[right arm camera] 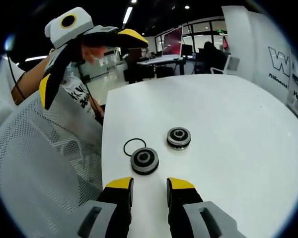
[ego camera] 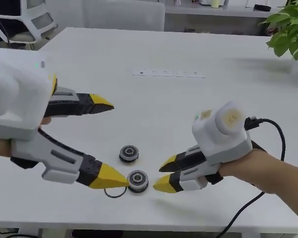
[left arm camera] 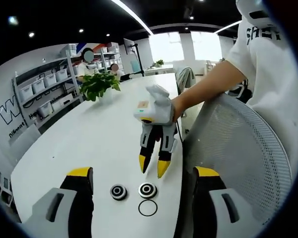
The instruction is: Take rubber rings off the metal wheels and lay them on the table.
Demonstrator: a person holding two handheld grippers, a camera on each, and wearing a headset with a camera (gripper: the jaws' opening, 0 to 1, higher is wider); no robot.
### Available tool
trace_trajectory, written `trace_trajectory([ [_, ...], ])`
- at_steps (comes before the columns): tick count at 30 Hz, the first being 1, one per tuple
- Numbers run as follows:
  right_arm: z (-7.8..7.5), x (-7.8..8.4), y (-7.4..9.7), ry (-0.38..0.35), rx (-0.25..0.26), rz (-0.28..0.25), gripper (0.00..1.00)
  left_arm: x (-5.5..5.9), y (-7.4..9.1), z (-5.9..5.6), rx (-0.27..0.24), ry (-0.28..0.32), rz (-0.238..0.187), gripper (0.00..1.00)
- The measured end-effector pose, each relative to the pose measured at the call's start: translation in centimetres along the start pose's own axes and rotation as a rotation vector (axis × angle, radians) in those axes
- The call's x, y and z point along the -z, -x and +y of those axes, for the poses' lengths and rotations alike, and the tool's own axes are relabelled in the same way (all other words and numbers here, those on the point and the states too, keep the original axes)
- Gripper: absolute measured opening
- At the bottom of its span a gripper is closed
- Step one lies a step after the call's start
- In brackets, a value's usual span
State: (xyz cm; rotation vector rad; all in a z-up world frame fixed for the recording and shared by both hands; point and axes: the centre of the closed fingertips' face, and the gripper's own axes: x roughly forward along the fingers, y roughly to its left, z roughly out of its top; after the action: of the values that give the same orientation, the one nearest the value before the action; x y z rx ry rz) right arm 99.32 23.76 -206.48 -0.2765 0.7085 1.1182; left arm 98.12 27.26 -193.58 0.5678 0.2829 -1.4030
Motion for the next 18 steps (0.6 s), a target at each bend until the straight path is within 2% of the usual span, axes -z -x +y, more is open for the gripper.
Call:
trace_trajectory([
  [4,0.1,0.2,-0.1,-0.005,-0.004,0.006,0.24,0.2,-1.1,0.0,0.028,-0.014,0.007,0.76],
  [5,0.2,0.2,-0.2,-0.005,-0.006,0.007,0.24,0.8,-1.4,-0.2,0.049,-0.025,0.031,0.75],
  [7,0.2,0.3,-0.2,-0.007,-0.008,0.007,0.24,1.5,-2.0,0.1,0.055,-0.042,0.061,0.72],
  [13,0.6,0.1,-0.6,-0.005,-0.016,0.007,0.24,2.6,-3.7,0.7,0.062,-0.015,0.068,0.66],
  [16,0.7,0.1,-0.8,0.002,-0.021,0.009,0.24,3.8,-4.9,0.5,0.066,-0.017,0.090,0.60],
  [18,0.8,0.1,-0.8,0.005,-0.025,0.012,0.24,4.5,-5.6,0.2,0.066,-0.016,0.080,0.54],
])
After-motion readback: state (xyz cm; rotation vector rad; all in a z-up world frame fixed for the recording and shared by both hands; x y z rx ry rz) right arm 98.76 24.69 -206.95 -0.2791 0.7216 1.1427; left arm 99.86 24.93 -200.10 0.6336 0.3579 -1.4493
